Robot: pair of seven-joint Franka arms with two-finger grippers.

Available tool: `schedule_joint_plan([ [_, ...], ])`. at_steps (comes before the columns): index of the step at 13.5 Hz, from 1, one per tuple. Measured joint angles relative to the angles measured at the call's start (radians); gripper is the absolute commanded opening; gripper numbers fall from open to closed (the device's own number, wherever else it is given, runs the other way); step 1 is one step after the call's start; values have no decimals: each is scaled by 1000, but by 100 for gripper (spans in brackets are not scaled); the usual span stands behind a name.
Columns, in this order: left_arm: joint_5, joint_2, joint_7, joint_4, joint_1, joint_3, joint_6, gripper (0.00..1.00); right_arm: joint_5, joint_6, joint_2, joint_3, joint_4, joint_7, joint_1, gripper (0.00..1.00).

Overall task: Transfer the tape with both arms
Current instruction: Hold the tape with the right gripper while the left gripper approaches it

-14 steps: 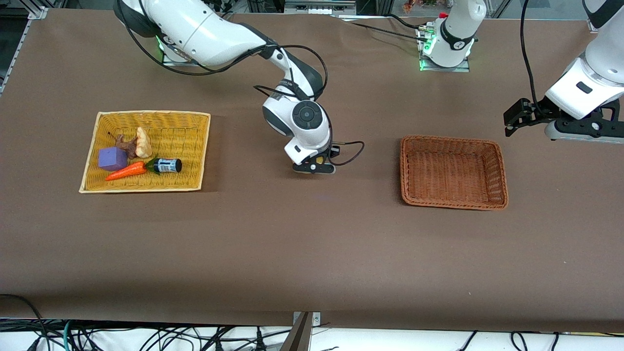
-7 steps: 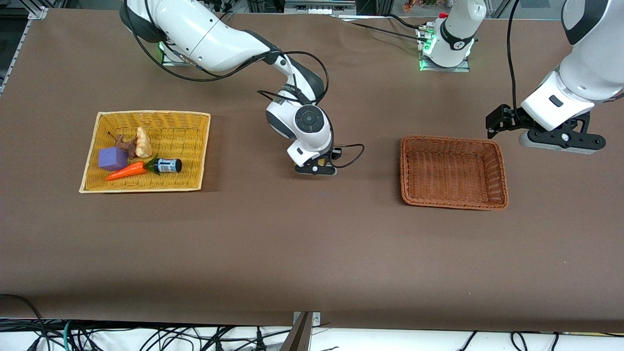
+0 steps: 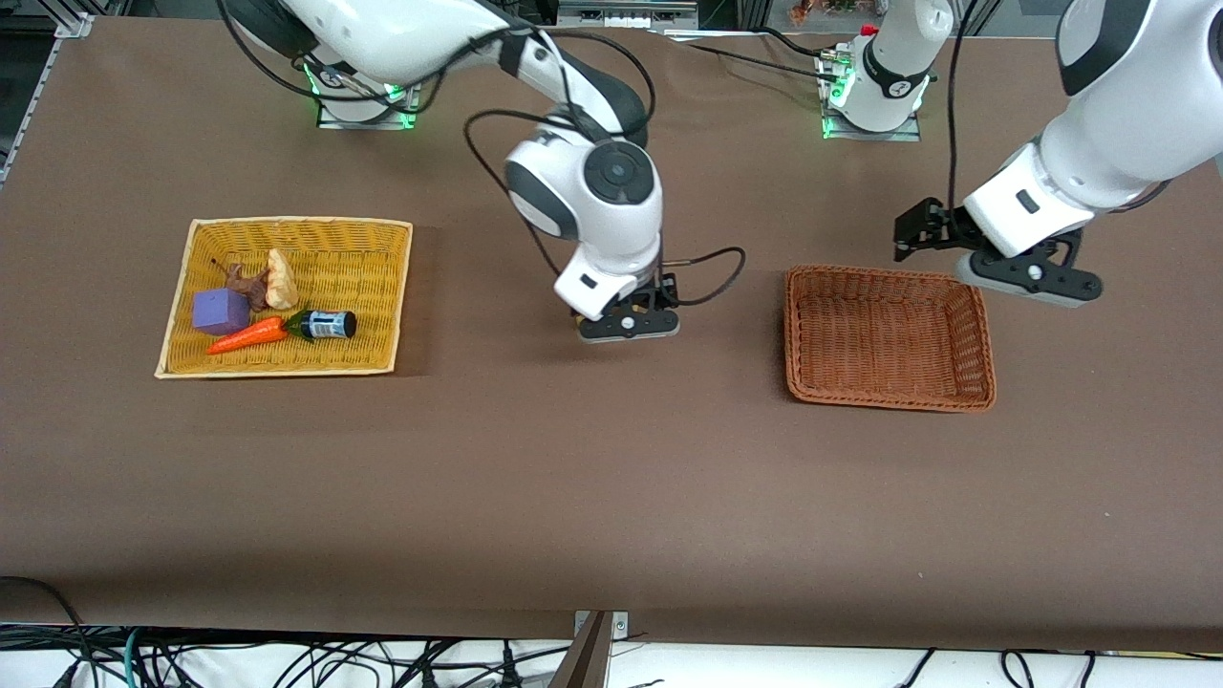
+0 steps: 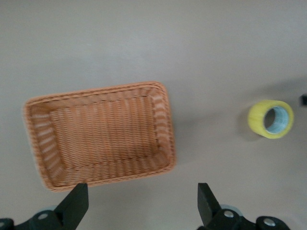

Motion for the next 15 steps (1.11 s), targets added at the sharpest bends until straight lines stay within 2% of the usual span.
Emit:
schedule_joint_plan([
  [3,-13,75,-81,4,-21,-64,28,100,59,-150,-85,-10,5,-222,-189,100],
  [6,-13,188,-320,41,-130,-101,154,100,67,-231,-129,-21,5,-340,-369,100],
  [8,-13,267,-463,50,-235,-105,259,100,98,-226,-174,-124,-14,-370,-396,100],
  [9,-13,308,-515,52,-278,-105,312,100,160,-185,-214,-202,-57,-373,-394,100],
  [11,-13,396,-573,55,-339,-106,404,100,310,-48,-343,-361,-214,-379,-398,100],
  [12,-12,436,-584,57,-364,-105,439,100,349,-8,-422,-412,-300,-382,-415,100],
  [15,-11,532,-593,61,-418,-104,529,100,372,-13,-629,-449,-491,-420,-475,100],
])
